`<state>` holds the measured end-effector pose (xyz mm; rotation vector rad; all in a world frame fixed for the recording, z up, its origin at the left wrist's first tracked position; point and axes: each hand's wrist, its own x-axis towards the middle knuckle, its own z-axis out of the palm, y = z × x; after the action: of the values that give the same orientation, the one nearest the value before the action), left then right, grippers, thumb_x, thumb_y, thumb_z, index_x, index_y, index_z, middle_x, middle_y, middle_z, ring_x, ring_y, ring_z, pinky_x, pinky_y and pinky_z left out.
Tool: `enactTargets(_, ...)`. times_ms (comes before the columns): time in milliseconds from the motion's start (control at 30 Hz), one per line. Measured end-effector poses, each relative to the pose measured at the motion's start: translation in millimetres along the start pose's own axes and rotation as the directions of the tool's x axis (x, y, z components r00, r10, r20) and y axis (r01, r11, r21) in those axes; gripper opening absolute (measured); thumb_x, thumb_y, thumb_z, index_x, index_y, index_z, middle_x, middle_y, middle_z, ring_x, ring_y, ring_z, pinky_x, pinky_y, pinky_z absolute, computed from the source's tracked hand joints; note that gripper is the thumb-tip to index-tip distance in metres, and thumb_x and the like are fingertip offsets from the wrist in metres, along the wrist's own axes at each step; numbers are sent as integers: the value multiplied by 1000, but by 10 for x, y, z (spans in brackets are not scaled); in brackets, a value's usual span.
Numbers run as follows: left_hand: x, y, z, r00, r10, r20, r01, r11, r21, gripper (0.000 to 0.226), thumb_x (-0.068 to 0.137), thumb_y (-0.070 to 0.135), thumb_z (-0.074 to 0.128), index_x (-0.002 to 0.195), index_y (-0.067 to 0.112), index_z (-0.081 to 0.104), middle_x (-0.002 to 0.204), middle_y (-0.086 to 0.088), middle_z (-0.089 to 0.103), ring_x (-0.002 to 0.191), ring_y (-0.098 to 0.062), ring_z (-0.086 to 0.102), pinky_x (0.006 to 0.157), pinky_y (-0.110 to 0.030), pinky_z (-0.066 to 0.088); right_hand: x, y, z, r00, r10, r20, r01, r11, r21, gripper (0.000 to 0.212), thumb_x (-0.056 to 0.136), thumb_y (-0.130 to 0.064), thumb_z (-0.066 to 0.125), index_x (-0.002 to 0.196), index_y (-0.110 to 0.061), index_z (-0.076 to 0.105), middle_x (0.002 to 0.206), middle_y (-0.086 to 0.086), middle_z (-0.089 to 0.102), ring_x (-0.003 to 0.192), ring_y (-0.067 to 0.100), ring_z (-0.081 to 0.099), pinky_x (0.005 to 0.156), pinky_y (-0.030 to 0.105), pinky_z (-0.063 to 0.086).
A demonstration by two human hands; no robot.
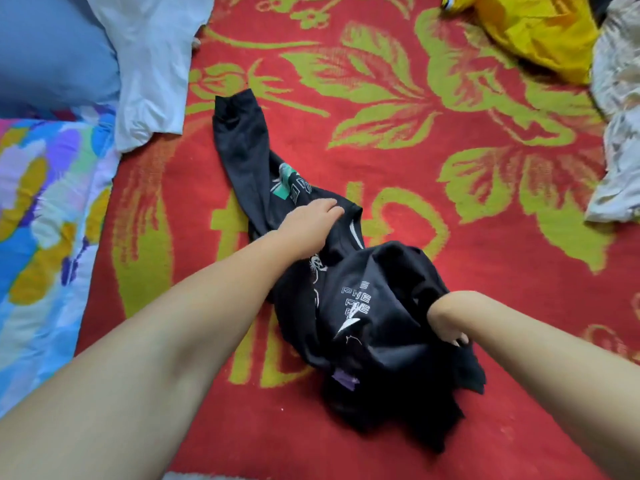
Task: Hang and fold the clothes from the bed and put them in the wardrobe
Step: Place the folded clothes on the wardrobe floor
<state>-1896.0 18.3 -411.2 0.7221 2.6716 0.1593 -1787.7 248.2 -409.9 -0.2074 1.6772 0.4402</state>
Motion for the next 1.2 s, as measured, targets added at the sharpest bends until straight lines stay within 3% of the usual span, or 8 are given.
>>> enactTargets(167,462,203,207,990,40,133,-57,990,126,67,91,-1,41,151,13,16,155,-10,19,144,-26,17,116,-42,19,67,512,-251,800,330,-501,-140,915,379,32,89,-9,44,115,-16,62,123,6,61,112,28,59,87,35,40)
enactTargets(333,633,133,348,963,-119,241,29,938,344,57,90,11,43,144,13,25,130,-13,53,124,-31,45,110,-49,19,170,370,-705,583,303,-754,431,671,603,34,94,-9,39,120,-10,60,125,13,60,116,31,55,94,37,45)
enactTargets(467,424,23,-28,989,-55,138,42,994,97,23,89,17,49,111,16,57,111,-8,65,105,-31,58,78,-34,38,127,30,-763,598,299,-743,565,500,656,33,95,-10,42,122,-10,59,127,12,59,119,28,53,99,32,39)
enactTargets(633,55,132,-1096,988,147,54,-126,951,-284,14,85,22,61,83,8,60,85,-2,45,86,-24,48,73,-33,39,-516,113,-931,666,72,-743,700,285,655,30,94,-30,56,123,-24,58,115,-4,62,104,14,58,82,27,45)
enactTargets(767,-320,464,-2068,990,120,-73,-140,819,-556,8,86,7,57,79,7,54,83,-1,45,79,-20,46,70,-29,35,-1370,257,-1047,558,48,-828,816,153,558,14,91,-11,52,95,-13,65,85,2,67,79,14,60,74,25,48)
enactTargets(900,-799,664,-3032,969,171,-179,-245,759,-603,16,76,15,56,82,1,61,99,-17,53,90,-22,53,81,-31,41,-2248,371,-1044,497,-79,-864,814,388,433,14,91,-12,57,94,-23,65,100,-4,64,97,6,55,83,15,40)
enactTargets(1000,-1196,719,-3630,967,185,-173,-253,740,-624,24,68,18,51,75,-5,53,74,-18,40,70,-20,39,64,-31,30,-2796,432,-1026,514,-152,-844,707,632,317,22,92,-22,61,113,-20,66,138,0,45,132,9,36,100,13,26)
enactTargets(1200,-1823,855,-4297,966,197,-167,-258,719,-646,9,69,21,55,73,13,58,65,11,45,63,-3,42,60,-18,35,-3622,28,-961,400,-169,-901,688,704,174,32,89,-15,56,121,-16,60,127,-3,52,119,10,46,99,23,35)
